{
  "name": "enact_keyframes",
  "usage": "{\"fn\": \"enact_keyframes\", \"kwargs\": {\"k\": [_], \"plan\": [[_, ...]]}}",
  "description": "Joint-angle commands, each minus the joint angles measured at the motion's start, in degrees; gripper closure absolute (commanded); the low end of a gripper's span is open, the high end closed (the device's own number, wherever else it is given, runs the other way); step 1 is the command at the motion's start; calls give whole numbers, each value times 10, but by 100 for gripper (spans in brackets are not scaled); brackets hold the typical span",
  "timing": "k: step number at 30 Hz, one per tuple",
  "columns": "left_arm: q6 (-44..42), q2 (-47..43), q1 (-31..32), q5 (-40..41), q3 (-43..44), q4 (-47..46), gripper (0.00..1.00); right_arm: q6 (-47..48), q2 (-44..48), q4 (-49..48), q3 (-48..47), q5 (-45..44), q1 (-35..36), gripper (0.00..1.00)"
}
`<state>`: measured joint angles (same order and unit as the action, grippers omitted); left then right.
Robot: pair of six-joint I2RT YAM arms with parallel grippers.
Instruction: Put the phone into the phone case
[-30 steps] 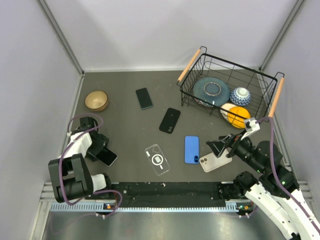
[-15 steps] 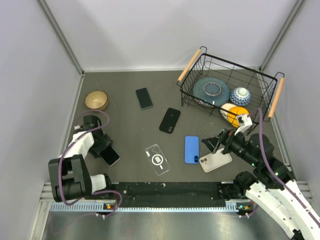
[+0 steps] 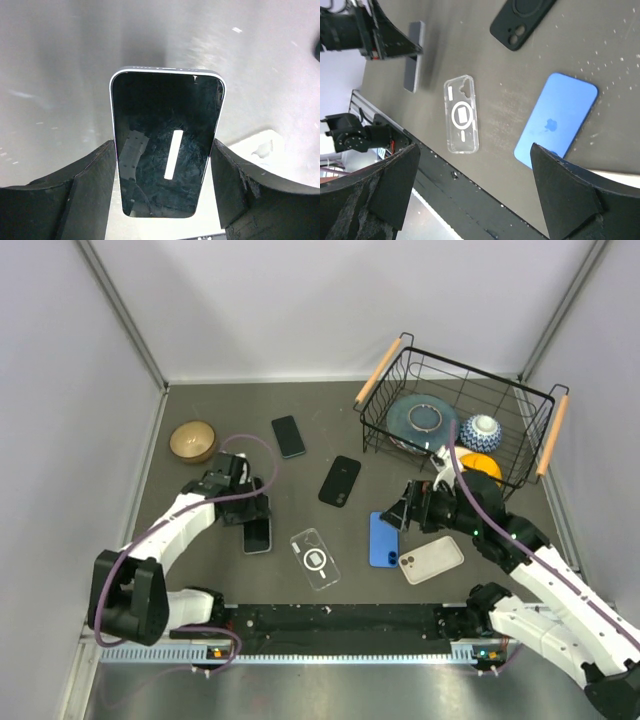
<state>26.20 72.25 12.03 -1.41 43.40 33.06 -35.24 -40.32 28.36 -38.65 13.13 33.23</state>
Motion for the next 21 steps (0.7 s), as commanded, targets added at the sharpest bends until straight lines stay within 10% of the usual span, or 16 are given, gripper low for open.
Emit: {"fn": "enact_keyframes", "kwargs": {"k": [1, 11, 21], "plan": [[-55, -39, 52, -91, 12, -59, 73, 25, -43, -39, -80, 23, 5, 10], [-80, -147, 199, -168, -46, -166, 77, -11, -210, -102, -137, 134, 5, 50], [-113, -130, 335, -135, -40, -220, 80, -62, -344, -132, -172, 228, 12, 54]]}}
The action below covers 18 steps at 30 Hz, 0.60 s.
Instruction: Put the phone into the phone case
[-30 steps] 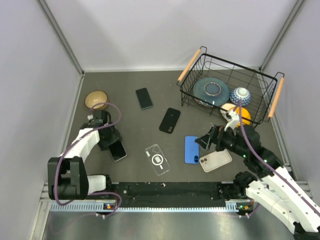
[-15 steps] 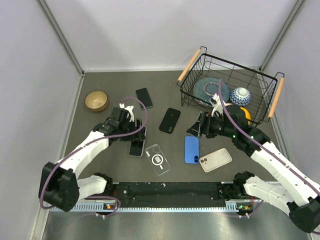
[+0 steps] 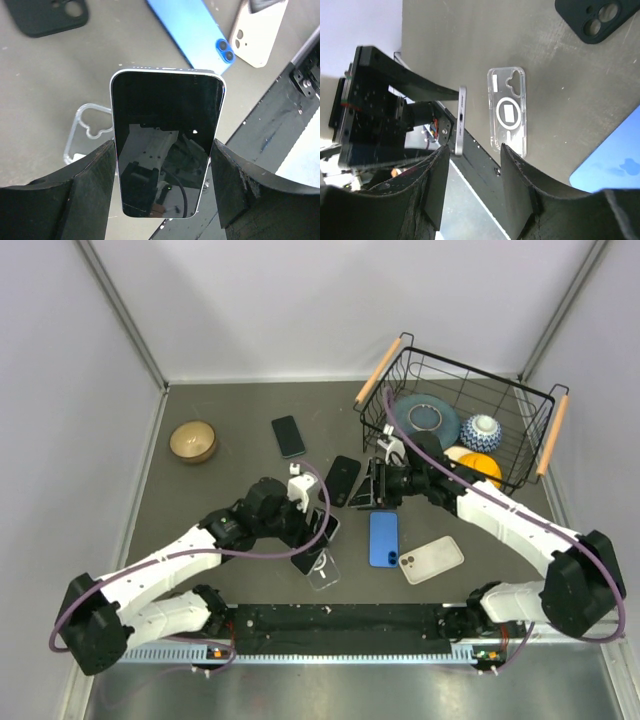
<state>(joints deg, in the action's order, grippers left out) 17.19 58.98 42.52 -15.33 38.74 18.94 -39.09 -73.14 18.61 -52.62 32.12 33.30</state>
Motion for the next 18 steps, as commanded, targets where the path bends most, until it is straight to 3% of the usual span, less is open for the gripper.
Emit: {"fn": "enact_keyframes", "kwargs": {"k": [1, 12, 18], "plan": [[-25, 3, 37, 3, 5, -82, 80, -24, -24, -35, -33, 40, 13, 54], [-57, 37, 53, -30, 13, -102, 78, -13, -74, -43, -30, 69, 52, 51], [-59, 30, 54, -17, 9, -111, 75, -11, -83, -43, -27, 55, 56, 76]]}}
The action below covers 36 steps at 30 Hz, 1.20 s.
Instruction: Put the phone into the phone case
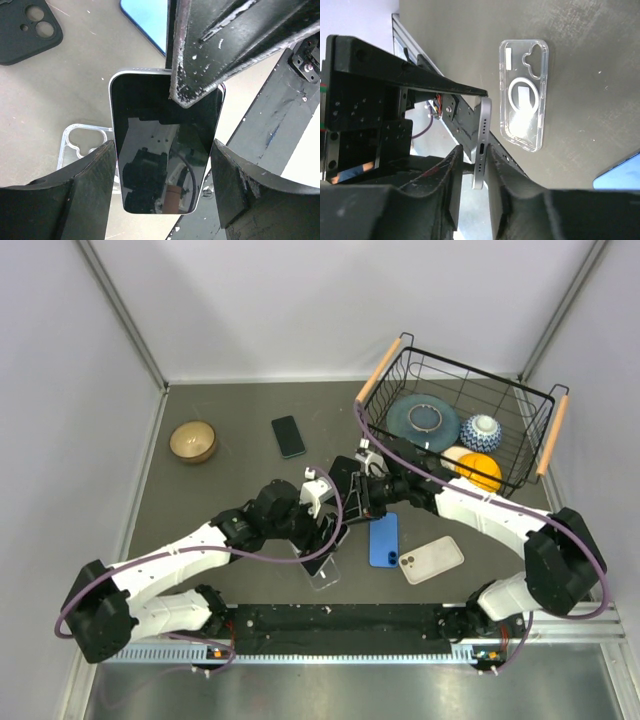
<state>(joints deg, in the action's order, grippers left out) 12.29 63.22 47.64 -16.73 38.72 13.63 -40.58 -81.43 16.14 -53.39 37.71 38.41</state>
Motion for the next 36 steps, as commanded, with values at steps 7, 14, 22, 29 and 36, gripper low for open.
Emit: {"fn": "enact_keyframes", "kwargs": {"k": [7, 14, 22, 29, 36], "plan": [[-7, -22, 3, 8, 21, -69, 51, 2, 7, -19, -17, -17, 4, 100], [57, -103, 1, 150, 11, -43, 1, -62, 77, -81, 23, -41, -38, 100], [211, -208, -96, 101, -3, -19, 4, -133, 209, -253, 115, -34, -92, 100], [363, -210, -172, -68, -34, -73, 16, -200, 316, -417, 185, -77, -93, 100], [458, -234, -173, -159, -102, -312, 15, -271, 348, -526, 222, -73, -93, 100]]}}
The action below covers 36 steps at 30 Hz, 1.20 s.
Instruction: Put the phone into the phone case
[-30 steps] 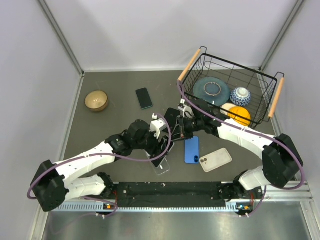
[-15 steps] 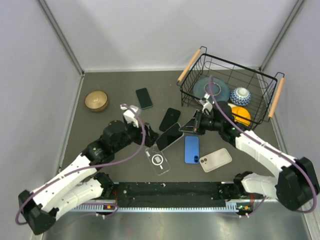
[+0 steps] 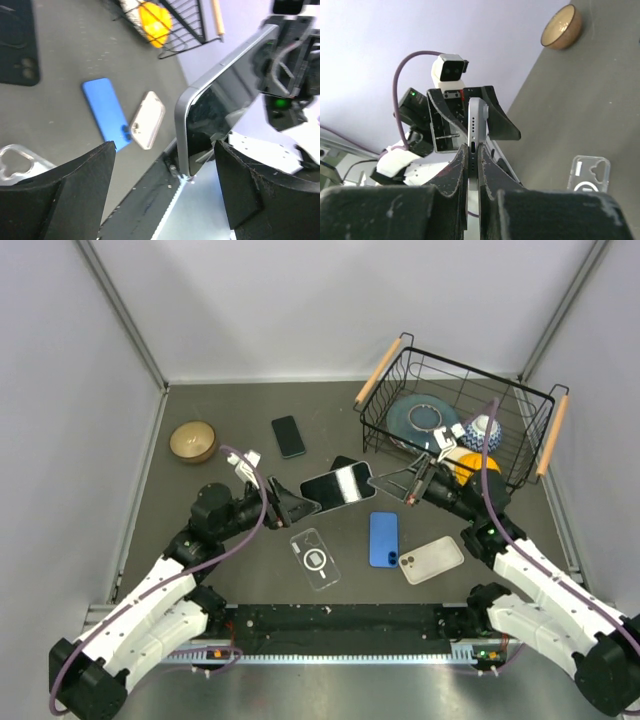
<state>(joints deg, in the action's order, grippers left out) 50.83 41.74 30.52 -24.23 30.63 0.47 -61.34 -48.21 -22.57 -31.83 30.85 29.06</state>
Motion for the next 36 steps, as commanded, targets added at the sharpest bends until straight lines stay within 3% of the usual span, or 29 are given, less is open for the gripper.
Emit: {"fn": "enact_keyframes", "kwargs": {"k": [1, 4, 8, 9, 12, 15, 16, 20, 21, 24, 25, 27, 29, 36], "plan": [[78, -19, -2, -86, -27, -205, 15, -69, 15, -163, 17, 3, -1, 100], [101, -7, -2, -104, -42, -272, 22, -87, 14, -187, 32, 24, 0, 100], [136, 19, -2, -138, -60, -351, 40, -92, 21, -193, 54, 32, 0, 100], [136, 22, -1, -144, -58, -352, 49, -94, 24, -194, 58, 34, 1, 96], [125, 33, -1, -161, -50, -335, 60, -84, 29, -173, 70, 45, 1, 88], [114, 41, -1, -173, -48, -324, 83, -56, 37, -144, 70, 63, 1, 82], [110, 42, -2, -176, -46, -316, 100, -48, 42, -132, 72, 69, 1, 81], [100, 41, -2, -191, -39, -287, 100, 6, 69, -57, 69, 74, 1, 69], [95, 39, -2, -195, -34, -269, 100, 43, 76, -28, 66, 78, 0, 58], [48, 34, -2, -222, -8, -219, 100, 158, 97, 103, 19, 97, -1, 38], [26, 34, -2, -227, 4, -149, 100, 188, 103, 179, 5, 98, -1, 32], [-39, 37, -2, -250, 40, -80, 100, 263, 105, 243, -36, 100, 0, 22], [-67, 41, -2, -271, 56, -12, 100, 313, 94, 298, -59, 112, -1, 19], [-153, 98, -2, -362, 94, 110, 100, 388, -22, 315, -98, 235, 0, 19]]}}
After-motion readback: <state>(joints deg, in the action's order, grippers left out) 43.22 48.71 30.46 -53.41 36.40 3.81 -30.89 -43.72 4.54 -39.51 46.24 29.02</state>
